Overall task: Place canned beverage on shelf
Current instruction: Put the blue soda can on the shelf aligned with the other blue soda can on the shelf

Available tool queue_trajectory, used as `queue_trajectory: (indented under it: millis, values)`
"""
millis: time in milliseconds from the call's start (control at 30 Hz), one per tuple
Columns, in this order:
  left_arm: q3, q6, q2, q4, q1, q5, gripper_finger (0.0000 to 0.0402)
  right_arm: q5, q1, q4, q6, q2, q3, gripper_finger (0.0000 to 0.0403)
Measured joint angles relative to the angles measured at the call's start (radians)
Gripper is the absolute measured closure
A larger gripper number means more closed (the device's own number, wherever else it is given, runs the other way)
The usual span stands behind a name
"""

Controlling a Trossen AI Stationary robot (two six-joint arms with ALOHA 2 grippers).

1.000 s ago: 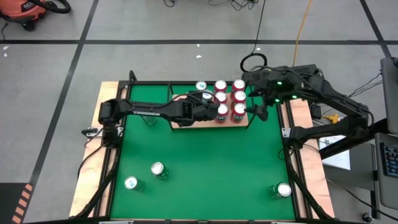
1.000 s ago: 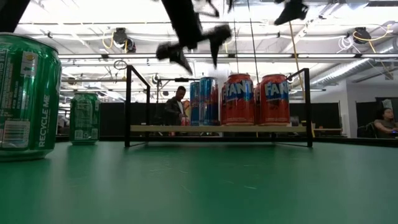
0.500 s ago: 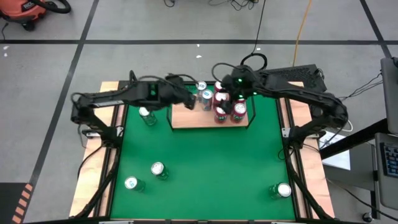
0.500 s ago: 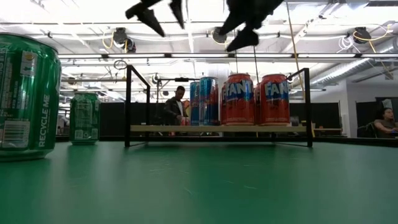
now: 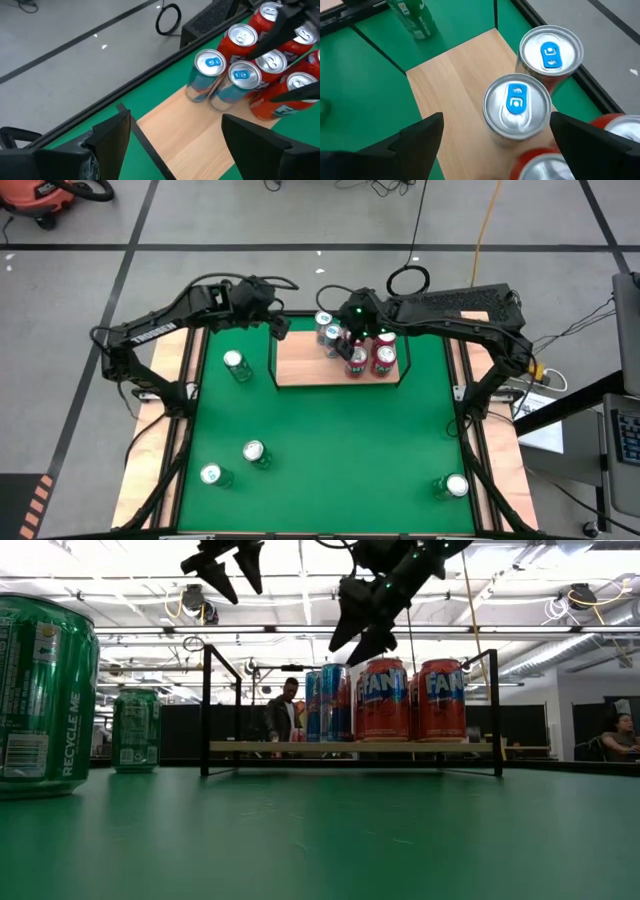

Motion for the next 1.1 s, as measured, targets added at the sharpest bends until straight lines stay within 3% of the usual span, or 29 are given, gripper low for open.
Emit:
queue_trajectory:
  millis: [300, 1100]
  values:
    - [0.0, 0.049, 0.0, 0.003, 0.021, 0.045, 0.0091, -0.002, 0.0, 0.013, 0.042, 0.039, 0.0, 0.0046]
    - [0.0, 0.047, 0.0, 0.016, 0.021, 0.045, 0.0091, -0.055, 0.005, 0.009, 0.065, 0.023, 0.0, 0.0046]
